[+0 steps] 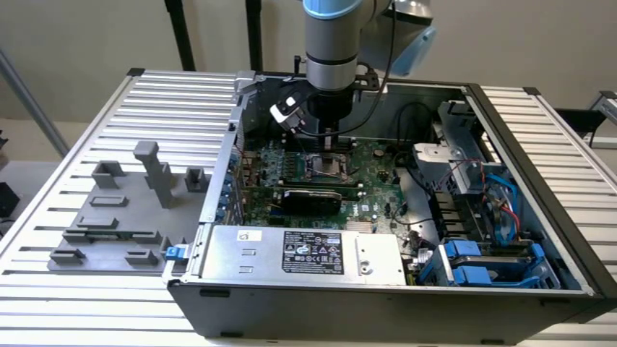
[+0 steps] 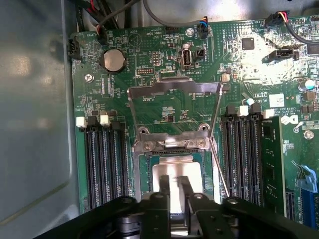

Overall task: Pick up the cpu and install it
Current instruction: 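Place the cpu into insertion slot, then close the cpu cover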

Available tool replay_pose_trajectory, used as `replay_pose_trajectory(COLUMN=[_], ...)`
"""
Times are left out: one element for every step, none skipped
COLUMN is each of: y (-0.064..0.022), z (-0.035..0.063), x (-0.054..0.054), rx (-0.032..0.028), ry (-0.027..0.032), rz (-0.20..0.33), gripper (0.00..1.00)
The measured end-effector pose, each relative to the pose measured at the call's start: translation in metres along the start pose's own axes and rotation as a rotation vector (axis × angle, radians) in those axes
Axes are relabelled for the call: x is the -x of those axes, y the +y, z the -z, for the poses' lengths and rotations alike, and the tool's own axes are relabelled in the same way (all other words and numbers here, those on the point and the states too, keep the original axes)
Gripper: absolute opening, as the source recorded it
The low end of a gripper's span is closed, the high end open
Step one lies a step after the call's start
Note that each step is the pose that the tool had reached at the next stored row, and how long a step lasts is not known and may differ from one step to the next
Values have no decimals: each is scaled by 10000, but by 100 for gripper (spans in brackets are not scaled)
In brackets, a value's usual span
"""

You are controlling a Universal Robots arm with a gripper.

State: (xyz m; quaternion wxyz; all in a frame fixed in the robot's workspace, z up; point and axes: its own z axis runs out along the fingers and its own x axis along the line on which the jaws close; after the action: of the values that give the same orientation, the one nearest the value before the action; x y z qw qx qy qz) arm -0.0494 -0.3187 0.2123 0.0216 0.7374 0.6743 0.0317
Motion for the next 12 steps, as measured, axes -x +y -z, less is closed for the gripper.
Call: replay_pose_trajectory(y=[0,0,0,0,0,0,0,0,0,0,0,0], z=[0,0,0,0,0,0,0,0,0,0,0,0], x=[0,0,0,0,0,0,0,0,0,0,0,0], rx=[0,0,0,0,0,0,0,0,0,0,0,0], ry=[0,1,1,0,1,1,1,1,0,0,1,0], rz=[1,0,0,0,1,0,1,0,0,0,0,0], gripper=[19,13,11,11,11,11,11,11,11,11,11,11])
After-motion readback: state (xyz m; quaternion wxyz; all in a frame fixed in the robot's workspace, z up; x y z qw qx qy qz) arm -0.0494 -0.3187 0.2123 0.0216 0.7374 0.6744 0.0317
